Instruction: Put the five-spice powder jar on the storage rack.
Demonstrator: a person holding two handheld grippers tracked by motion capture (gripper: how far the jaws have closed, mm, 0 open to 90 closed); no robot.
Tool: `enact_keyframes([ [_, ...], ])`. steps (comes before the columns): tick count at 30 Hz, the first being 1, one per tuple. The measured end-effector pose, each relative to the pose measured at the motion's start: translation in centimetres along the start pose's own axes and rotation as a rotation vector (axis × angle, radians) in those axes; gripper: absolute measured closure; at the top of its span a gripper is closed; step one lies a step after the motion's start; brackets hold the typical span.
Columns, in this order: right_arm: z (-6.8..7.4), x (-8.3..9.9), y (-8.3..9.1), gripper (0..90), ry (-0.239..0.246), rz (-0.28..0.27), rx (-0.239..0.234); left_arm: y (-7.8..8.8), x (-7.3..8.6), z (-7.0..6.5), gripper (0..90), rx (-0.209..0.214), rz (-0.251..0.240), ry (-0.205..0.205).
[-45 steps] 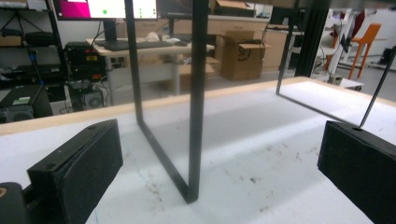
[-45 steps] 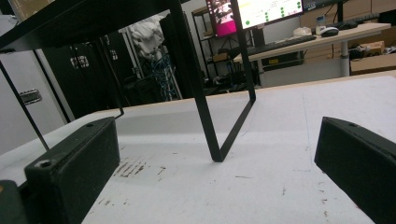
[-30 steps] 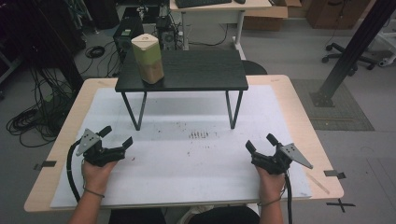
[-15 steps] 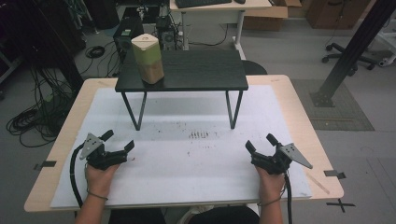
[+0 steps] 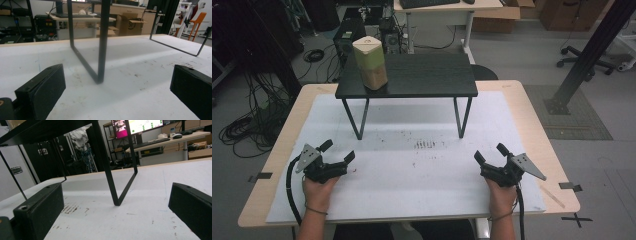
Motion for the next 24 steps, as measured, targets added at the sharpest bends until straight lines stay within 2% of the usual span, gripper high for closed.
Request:
enact_keyframes([
  [4, -0.05, 0.00, -0.04, 0.0, -0.007, 0.003, 0.001, 0.07, 0.01, 0.04, 0.4, 0.001, -0.002, 0.001],
  [7, 0.04, 0.11, -0.19, 0.0, 0.005, 0.021, 0.006, 0.12, 0.01, 0.13, 0.4, 0.000, -0.012, 0.008],
  [15, -0.04, 0.03, -0.11, 0.0, -0.004, 0.009, -0.003, 0.17, 0.01, 0.05, 0.4, 0.017, -0.021, 0.009],
  [24, -0.01, 0.05, -0.12, 0.0, 0.000, 0.012, -0.004, 0.27, 0.01, 0.18, 0.3, 0.012, -0.024, 0.017],
])
Point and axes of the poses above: each handheld gripper's, and its own axes: y roughly backward along the jaws, x roughly out of its underside, z roughly to its left, the point moved 4 cm from there along -y, roughly forward along the jaws, and after that the axes turned 14 degrees about -y, right-handed, at the moved point
